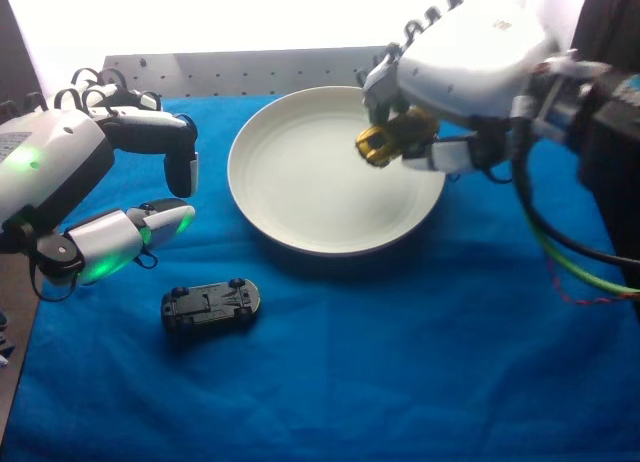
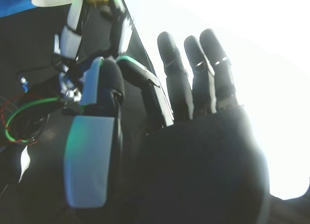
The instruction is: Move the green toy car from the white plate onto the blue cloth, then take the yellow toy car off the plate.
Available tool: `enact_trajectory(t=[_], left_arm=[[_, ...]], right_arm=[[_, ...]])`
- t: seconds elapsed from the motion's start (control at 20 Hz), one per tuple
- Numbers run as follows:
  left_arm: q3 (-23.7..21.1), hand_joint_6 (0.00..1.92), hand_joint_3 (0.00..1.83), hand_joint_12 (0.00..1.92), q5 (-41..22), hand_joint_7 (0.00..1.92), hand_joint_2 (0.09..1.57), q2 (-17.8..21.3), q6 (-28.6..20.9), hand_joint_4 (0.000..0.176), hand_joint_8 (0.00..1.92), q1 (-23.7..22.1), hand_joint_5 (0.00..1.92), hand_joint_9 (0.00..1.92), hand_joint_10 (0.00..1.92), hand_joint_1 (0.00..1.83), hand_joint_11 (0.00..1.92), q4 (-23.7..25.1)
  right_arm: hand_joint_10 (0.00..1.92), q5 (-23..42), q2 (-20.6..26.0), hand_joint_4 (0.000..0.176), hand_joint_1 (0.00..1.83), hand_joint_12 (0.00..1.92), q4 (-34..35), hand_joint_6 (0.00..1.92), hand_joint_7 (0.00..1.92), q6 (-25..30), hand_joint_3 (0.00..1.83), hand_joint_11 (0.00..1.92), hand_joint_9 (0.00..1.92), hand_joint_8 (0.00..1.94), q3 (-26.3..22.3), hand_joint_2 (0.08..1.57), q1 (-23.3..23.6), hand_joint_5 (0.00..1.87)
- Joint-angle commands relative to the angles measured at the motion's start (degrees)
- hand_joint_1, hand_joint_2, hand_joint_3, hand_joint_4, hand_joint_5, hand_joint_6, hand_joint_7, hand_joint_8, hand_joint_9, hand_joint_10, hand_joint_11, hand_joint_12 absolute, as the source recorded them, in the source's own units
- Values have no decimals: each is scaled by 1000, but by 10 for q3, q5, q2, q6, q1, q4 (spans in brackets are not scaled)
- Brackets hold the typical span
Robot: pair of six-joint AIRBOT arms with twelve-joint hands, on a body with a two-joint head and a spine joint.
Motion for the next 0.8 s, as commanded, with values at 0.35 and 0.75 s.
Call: enact_trajectory(t=[0.35,0.75], left_arm=[[-7,1380,2,957,-86,587,1245,8,-2,176,59,14,709,245,319,881,0,-3],[-13,1366,0,1076,-97,623,1241,12,-2,176,50,30,719,284,373,887,0,-17]], right_arm=[[1441,127,120,0,1378,1678,-87,1012,940,-2,0,903,843,1169,-131,1156,0,824],[1311,153,191,0,1370,1550,-130,825,1050,-2,0,953,988,966,-219,1104,-70,920]])
